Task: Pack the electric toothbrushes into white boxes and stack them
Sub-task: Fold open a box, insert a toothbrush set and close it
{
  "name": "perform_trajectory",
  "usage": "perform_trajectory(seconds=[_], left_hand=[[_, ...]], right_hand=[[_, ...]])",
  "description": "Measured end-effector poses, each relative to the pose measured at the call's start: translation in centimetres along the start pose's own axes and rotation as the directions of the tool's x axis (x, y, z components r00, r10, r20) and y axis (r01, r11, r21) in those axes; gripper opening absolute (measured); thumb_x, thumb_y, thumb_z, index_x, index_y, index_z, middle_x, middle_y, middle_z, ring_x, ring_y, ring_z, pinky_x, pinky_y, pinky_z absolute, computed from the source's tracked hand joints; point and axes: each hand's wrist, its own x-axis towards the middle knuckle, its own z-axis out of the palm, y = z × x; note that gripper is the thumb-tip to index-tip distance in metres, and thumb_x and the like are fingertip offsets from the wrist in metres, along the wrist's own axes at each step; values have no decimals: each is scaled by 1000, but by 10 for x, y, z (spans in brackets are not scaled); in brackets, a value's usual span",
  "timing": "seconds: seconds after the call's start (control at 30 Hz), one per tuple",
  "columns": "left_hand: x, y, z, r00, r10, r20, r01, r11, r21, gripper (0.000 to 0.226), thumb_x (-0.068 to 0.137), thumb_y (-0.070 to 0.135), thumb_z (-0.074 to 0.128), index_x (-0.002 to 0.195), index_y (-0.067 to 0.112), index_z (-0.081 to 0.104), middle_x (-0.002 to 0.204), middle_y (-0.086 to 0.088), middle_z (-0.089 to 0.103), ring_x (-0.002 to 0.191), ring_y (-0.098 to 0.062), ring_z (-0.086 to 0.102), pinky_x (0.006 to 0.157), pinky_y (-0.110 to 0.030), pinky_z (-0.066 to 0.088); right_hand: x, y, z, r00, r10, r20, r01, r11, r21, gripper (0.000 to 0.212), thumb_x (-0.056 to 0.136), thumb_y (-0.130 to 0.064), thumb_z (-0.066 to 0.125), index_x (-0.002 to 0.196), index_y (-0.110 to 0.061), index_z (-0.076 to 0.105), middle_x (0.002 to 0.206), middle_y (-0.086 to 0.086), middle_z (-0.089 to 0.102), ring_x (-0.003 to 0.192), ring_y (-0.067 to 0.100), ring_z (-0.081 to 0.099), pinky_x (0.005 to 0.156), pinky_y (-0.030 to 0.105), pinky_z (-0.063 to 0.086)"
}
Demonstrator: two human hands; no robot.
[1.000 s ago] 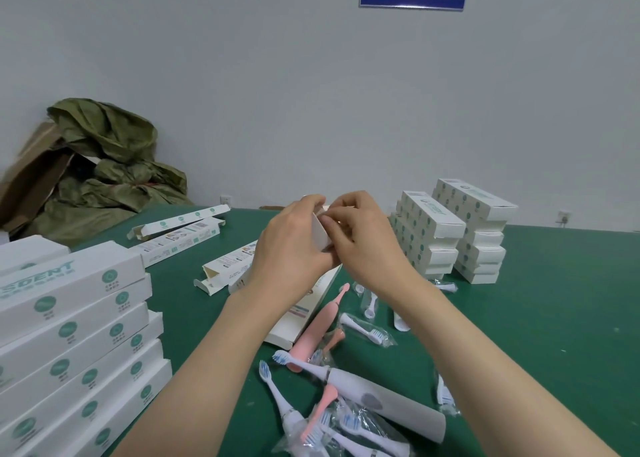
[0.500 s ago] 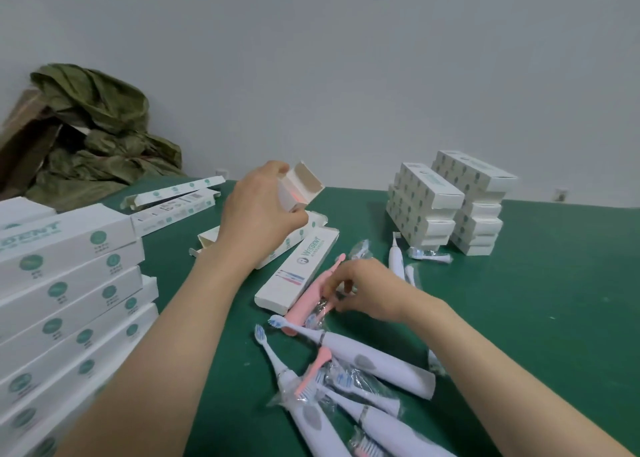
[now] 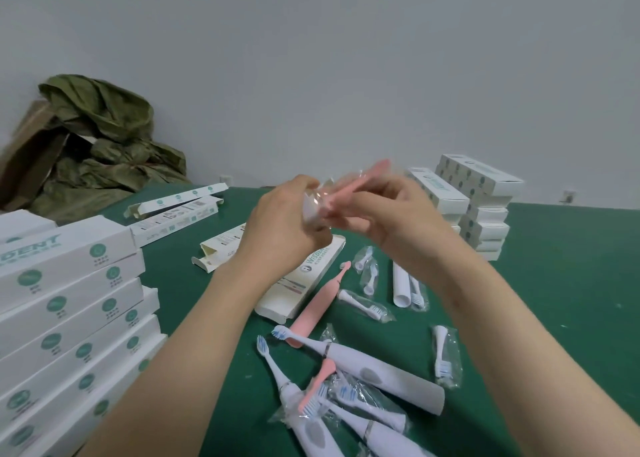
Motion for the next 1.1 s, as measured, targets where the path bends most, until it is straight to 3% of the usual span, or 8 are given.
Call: perform_trajectory(seconds=[0.07,0.27,0.37,0.6,0.77,0.87,0.93,1.1], left_hand=[[-1,5,1,1000,1,6,-1,1000,-9,32,66,25,64,97,28,55,74,17,54,70,-10,50,54,-12,35],[-6,14,-8,999,44,-9,-45,992,-117,45,65,25,74,107,25,59,92,11,65,85,-14,58,69,-23,40],[-6,16,-8,999,15,48,-10,995,-96,52,63,22,75,113,25,60,93,9,63,90,-16,58,71,-24,40],[-7,15,-8,998,41,40,-36,993,-110,54,65,24,75,117,25,60,105,8,67,98,-16,59,75,-23,41],[-6,13,-5,999,37,32,-35,996,-82,59,66,25,74,123,23,57,110,6,65,101,-18,57,76,-24,39],[-7,12,-4,999,51,21,-49,996,-74,59,69,27,73,125,23,55,114,6,64,103,-17,56,81,-25,42],[-7,12,-4,998,57,17,-56,996,-69,57,69,28,72,124,23,55,111,6,64,99,-17,56,79,-25,41],[-7,14,-4,998,63,0,-62,993,-99,51,65,28,72,115,25,59,100,8,66,93,-16,58,72,-20,38]], right_hand=[[8,2,16,985,16,-170,-32,995,-94,13,76,0,70,85,8,66,90,24,68,91,34,67,92,48,52],[20,12,18,892,-81,-445,-29,972,-235,8,78,-2,65,75,-10,67,68,-1,65,61,16,60,62,25,50],[17,24,19,869,-271,-414,-10,827,-563,14,77,-13,70,81,-25,64,70,-6,69,70,6,65,68,20,52],[19,26,15,920,-299,-253,-3,642,-767,8,89,-24,60,95,-19,59,86,-13,63,72,-1,54,60,11,35],[17,15,5,962,-127,-241,-36,818,-574,13,90,-22,53,90,-15,63,78,-7,65,71,5,55,63,17,42],[18,16,1,900,-227,-372,-30,820,-572,19,92,-18,57,111,-16,55,97,-1,62,84,14,63,74,20,48],[17,16,2,846,-299,-442,28,852,-523,23,85,-11,67,98,-22,50,89,-5,64,78,12,66,67,16,50],[15,23,11,921,-339,-193,69,630,-774,9,89,-11,62,93,-13,70,94,-1,66,82,8,59,70,8,39]])
